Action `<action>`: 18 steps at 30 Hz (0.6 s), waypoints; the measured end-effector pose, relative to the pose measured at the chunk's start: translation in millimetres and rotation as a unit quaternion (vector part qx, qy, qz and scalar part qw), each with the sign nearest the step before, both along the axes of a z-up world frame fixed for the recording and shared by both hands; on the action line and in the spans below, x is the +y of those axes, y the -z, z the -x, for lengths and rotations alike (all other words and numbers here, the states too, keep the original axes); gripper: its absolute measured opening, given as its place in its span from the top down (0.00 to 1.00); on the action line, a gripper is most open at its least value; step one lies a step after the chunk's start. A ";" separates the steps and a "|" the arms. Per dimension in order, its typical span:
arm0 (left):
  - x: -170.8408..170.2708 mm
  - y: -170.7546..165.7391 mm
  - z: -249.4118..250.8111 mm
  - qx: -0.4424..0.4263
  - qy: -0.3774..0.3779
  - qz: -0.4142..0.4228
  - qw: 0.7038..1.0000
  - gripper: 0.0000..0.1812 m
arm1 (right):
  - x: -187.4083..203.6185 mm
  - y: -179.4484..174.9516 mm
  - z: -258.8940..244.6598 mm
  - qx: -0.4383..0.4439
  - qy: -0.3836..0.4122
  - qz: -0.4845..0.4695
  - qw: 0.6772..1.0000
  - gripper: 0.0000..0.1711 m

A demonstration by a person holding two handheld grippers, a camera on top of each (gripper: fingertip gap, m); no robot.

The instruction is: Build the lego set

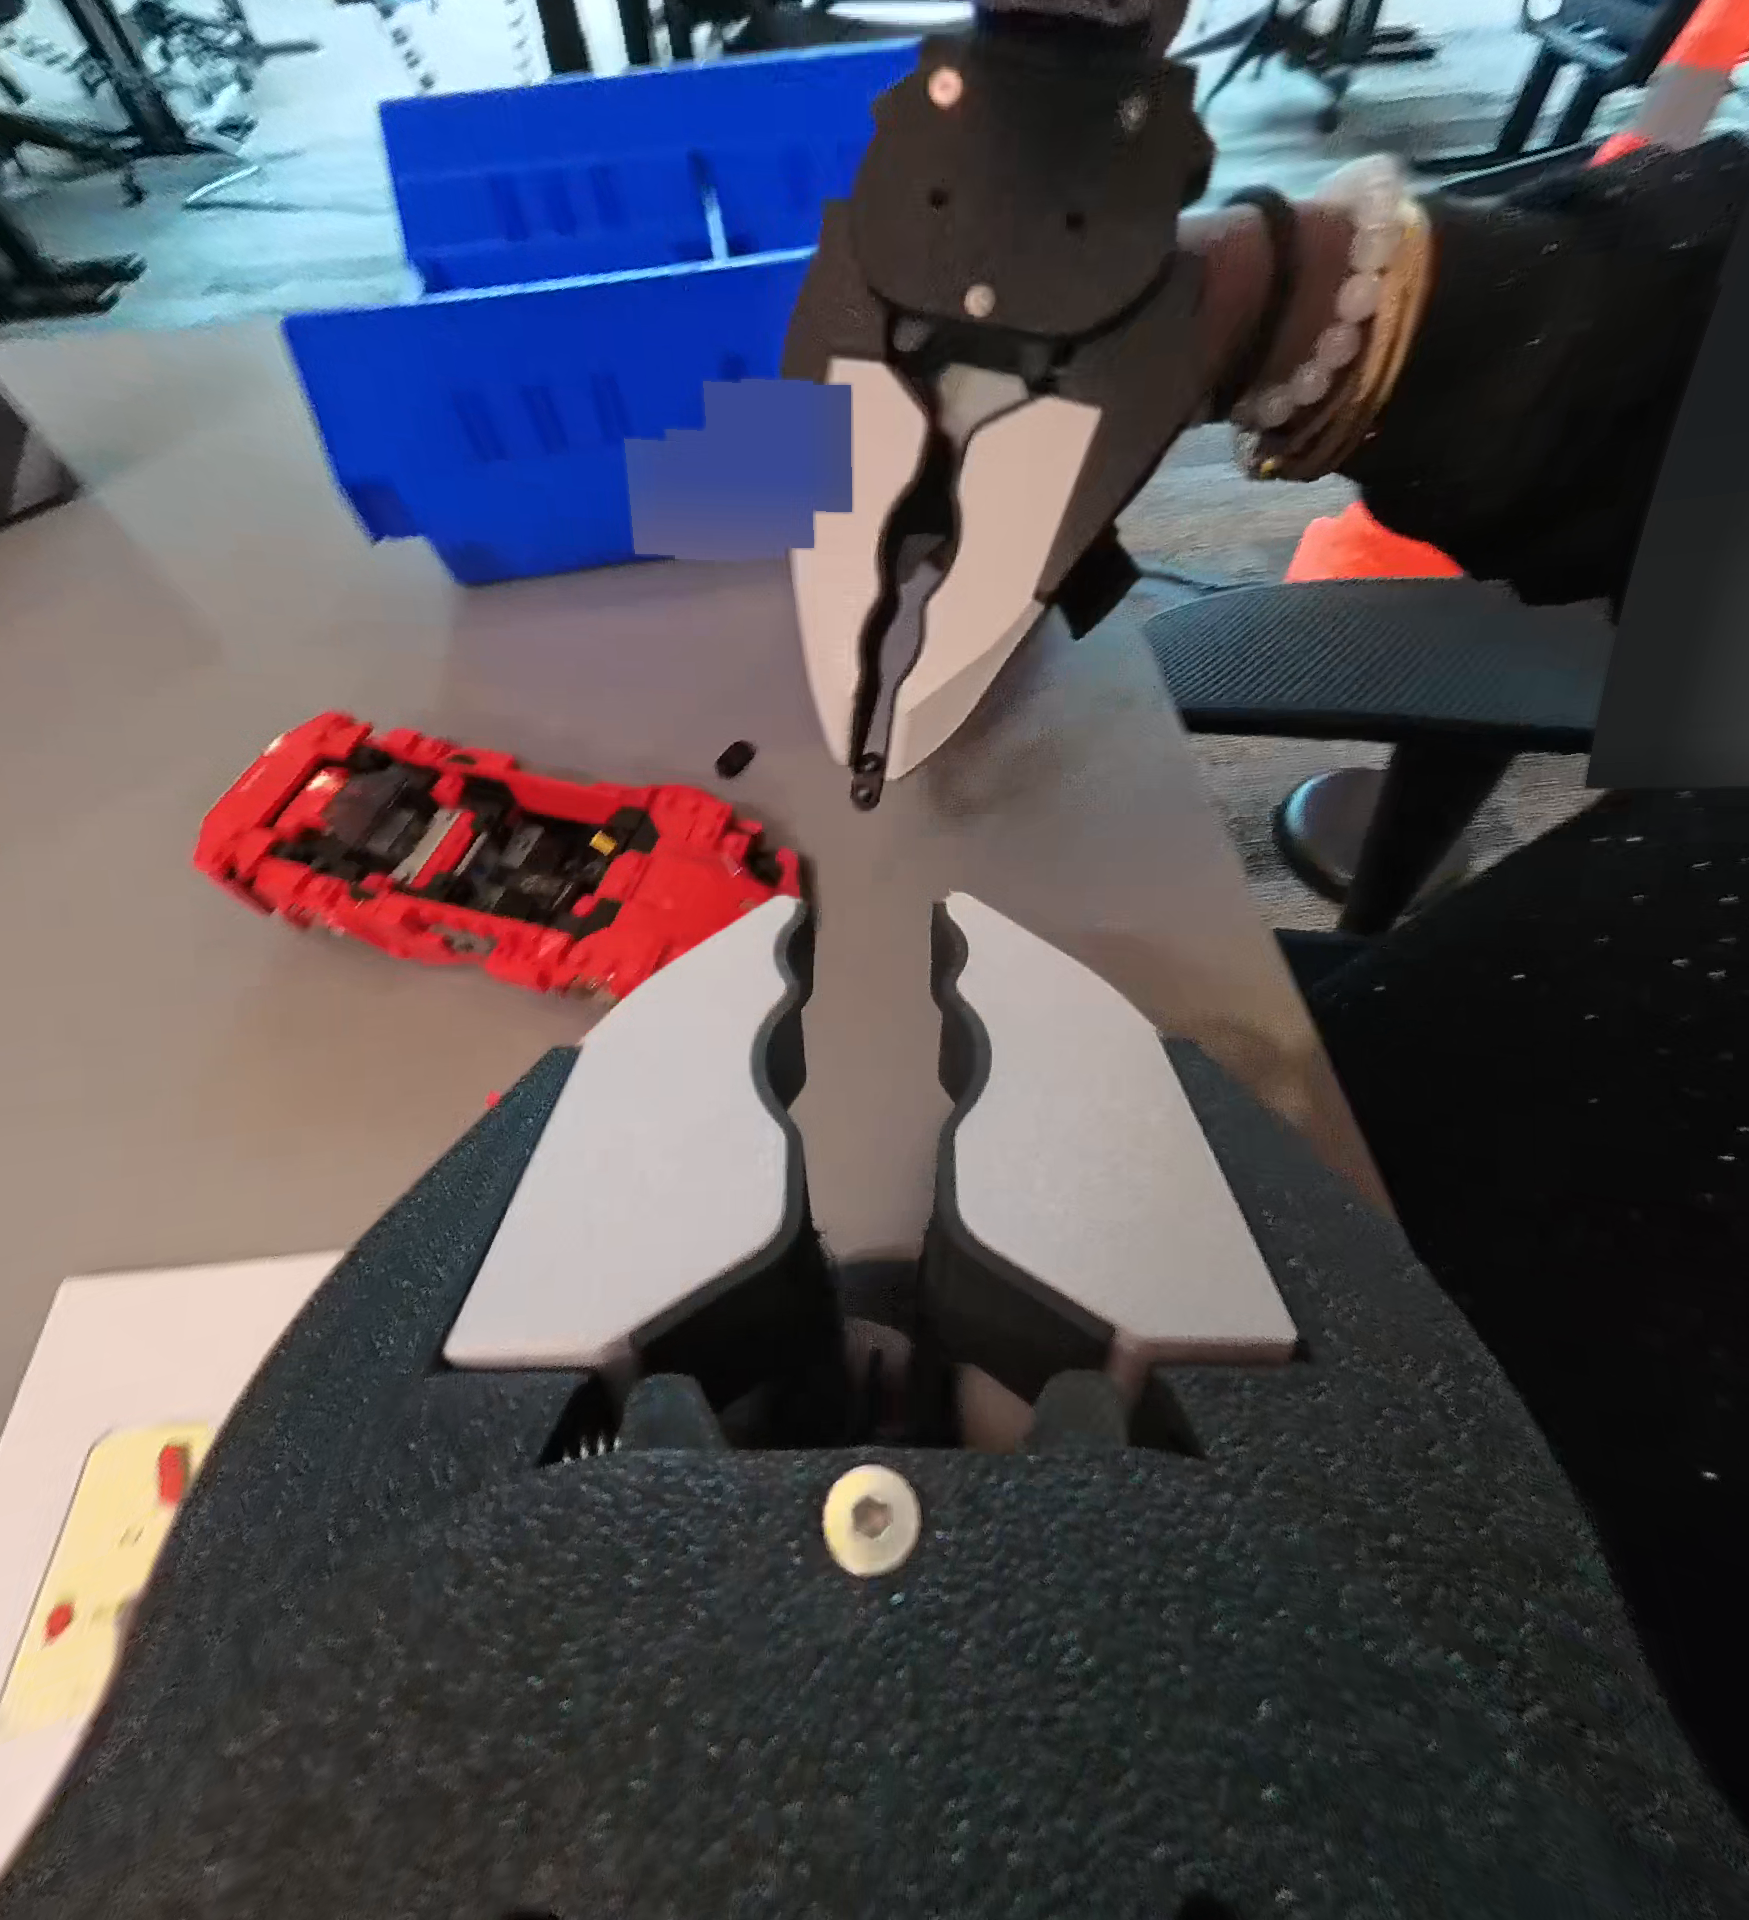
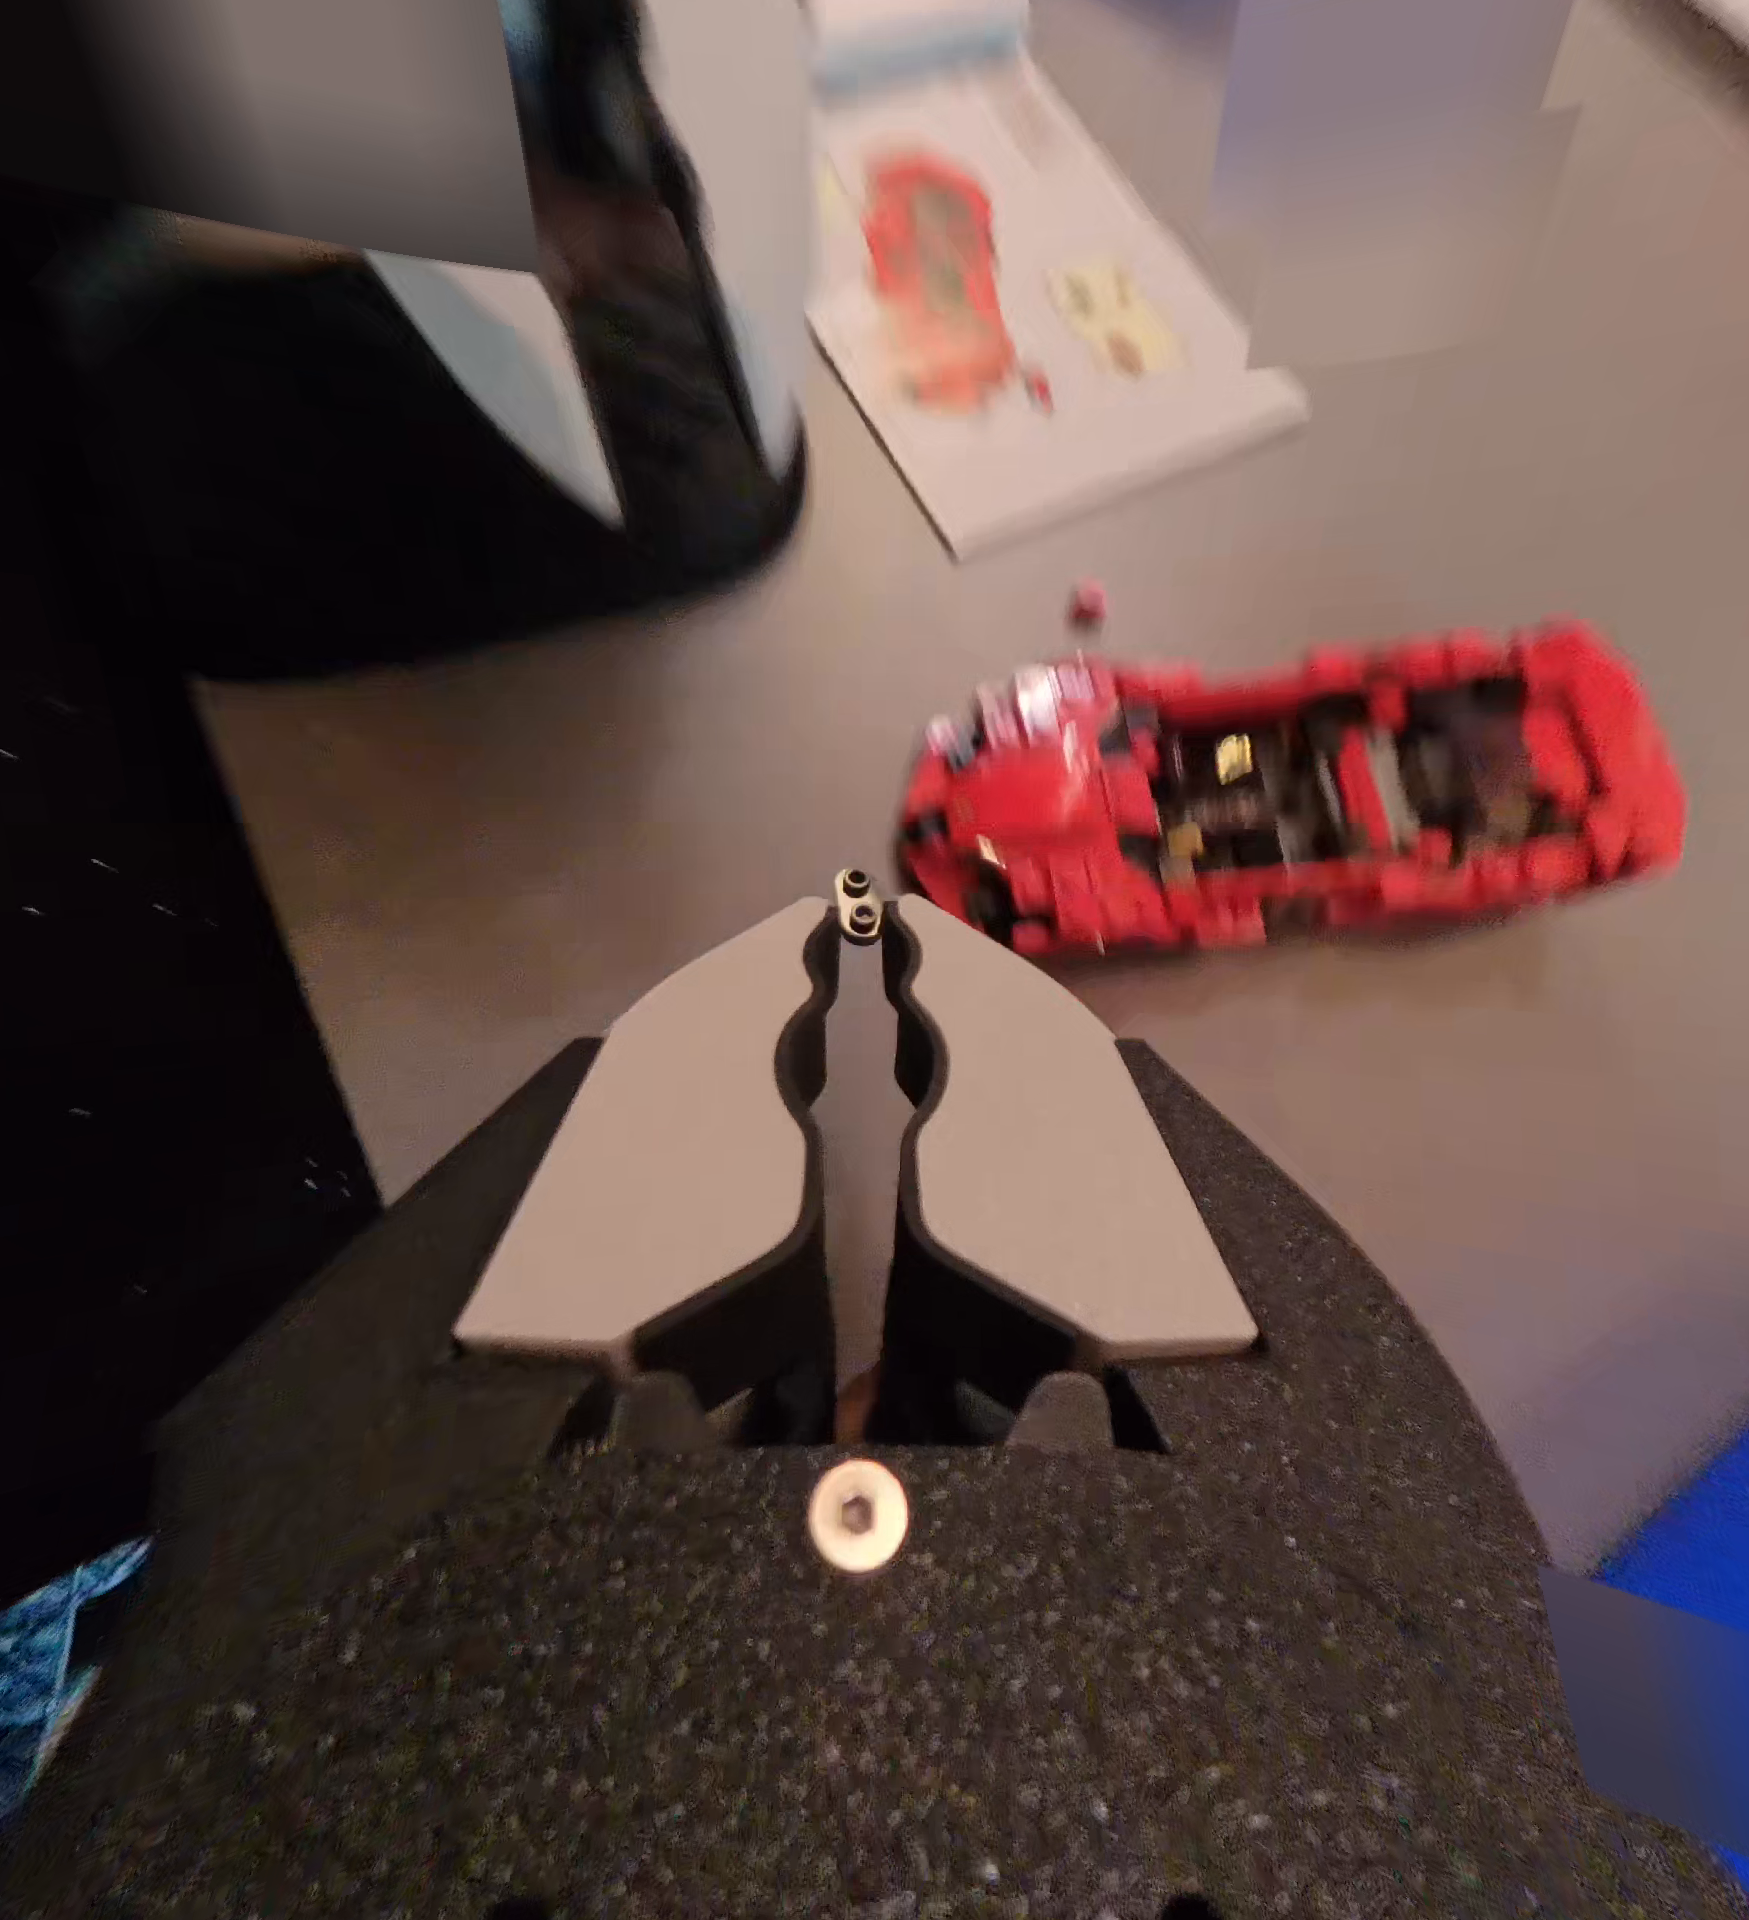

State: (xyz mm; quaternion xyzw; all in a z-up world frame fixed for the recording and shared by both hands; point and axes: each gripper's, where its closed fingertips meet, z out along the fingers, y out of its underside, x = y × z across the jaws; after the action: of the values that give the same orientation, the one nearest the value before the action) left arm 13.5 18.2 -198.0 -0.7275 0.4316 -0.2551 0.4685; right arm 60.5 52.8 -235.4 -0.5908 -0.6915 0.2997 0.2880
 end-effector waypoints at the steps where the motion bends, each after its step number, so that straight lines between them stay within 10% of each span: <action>1: 2.6 3.5 6.1 0.010 -0.016 0.002 1.000 0.88 | 6.7 13.2 -6.9 -0.022 0.016 0.003 1.000 0.96; 18: 21.5 32.6 25.4 0.072 -0.098 0.024 0.992 0.89 | 34.1 31.0 -15.2 -0.043 0.078 -0.011 0.996 0.83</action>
State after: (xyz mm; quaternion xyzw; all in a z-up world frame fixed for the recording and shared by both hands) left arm -11.9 39.7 -230.6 -0.7939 0.3839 -0.1654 0.4415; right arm 75.7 86.9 -266.4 -0.6521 -0.6583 0.2433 0.2867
